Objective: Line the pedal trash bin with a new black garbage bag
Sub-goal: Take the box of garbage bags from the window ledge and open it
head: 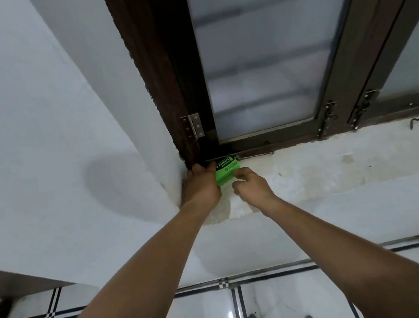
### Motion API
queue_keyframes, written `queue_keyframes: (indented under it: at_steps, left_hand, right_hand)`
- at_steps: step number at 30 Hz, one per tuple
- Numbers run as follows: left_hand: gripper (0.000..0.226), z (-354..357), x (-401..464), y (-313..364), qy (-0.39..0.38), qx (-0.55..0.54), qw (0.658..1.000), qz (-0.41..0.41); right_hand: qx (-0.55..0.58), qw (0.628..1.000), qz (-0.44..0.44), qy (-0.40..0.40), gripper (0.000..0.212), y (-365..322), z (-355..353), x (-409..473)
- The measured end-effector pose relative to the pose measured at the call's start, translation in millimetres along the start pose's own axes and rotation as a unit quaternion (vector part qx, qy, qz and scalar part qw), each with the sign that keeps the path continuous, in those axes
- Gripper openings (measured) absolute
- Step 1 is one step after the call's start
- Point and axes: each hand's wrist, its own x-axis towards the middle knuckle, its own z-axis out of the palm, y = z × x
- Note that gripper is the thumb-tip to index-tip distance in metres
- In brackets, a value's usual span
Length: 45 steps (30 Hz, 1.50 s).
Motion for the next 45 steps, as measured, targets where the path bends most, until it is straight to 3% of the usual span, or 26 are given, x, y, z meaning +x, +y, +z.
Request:
queue_keyframes:
  at_steps: [4,6,10,13,14,18,20,26,29,31,33,35,38,41,45]
  left_hand:
    - [0.056,-6.5,-23.2,11.7,0.036,-0.207,0.977,0.033]
    - [0.04,-11.1,-36.6,22.5,0.064,-0.295,0.953,0.027]
    - [0.028,-24.4,-46.1,45.4,0.015,-0.53,0.847,-0.048]
    - [0.044,-32.0,-45.4,50.9,-0.069,-0.631,0.769,-0.078]
    - [0.054,-31.8,-45.6,49.8,-0.081,-0.628,0.772,-0.054]
    - [0.068,-22.5,-49.8,53.7,0.012,-0.48,0.871,0.102]
    - [0.067,-21.6,-45.9,60.7,0.062,-0.448,0.886,0.102]
    - [0.069,-22.2,-45.1,76.5,0.076,-0.372,0.915,0.138]
    - [0.068,-21.6,-46.9,83.3,0.124,-0.291,0.939,0.136]
    - [0.064,-21.4,-46.0,87.0,0.128,-0.301,0.936,0.129]
    - [0.063,-20.4,-43.5,90.3,0.11,-0.356,0.918,0.134]
    - [0.062,-20.9,-42.1,94.7,0.096,-0.413,0.895,0.137]
    - [0.061,-20.4,-41.0,97.4,0.093,-0.421,0.892,0.138]
    - [0.061,-21.0,-40.9,99.2,0.093,-0.417,0.895,0.13]
    - [0.061,-23.6,-40.5,101.7,0.094,-0.429,0.891,0.117]
  right_hand:
    - [0.121,0.992,0.04,-0.023,0.018,5.1,-7.8,-1.5]
    - [0.184,0.979,0.057,-0.069,0.02,1.9,-15.5,-5.3]
    - [0.204,0.973,0.044,-0.096,0.031,-9.2,-38.8,-9.1]
    - [0.189,0.977,0.054,-0.086,0.029,-17.6,-61.7,-10.2]
    - [0.191,0.976,0.056,-0.086,0.029,-19.5,-69.5,-10.0]
    - [0.203,0.973,0.04,-0.101,0.024,-28.4,-98.3,-17.7]
    - [0.202,0.973,0.027,-0.108,0.022,-33.5,-110.1,-26.3]
    - [0.179,0.98,0.014,-0.085,0.034,-39.1,-142.0,-41.5]
    - [0.081,0.995,-0.026,-0.046,0.042,-36.0,-157.7,-42.4]
    - [-0.079,0.986,-0.137,0.049,0.05,-30.9,-165.8,-39.8]
    - [-0.25,0.921,-0.273,0.123,0.047,-25.8,-167.7,-35.8]
    - [-0.313,0.878,-0.337,0.133,0.041,-21.1,-166.8,-34.5]
    - [-0.275,0.898,-0.327,0.106,0.031,-18.0,-163.7,-37.7]
    - [-0.153,0.939,-0.295,0.09,0.011,-17.8,-163.0,-44.5]
    - [-0.03,0.977,-0.207,0.033,0.023,-20.8,-166.5,-45.9]
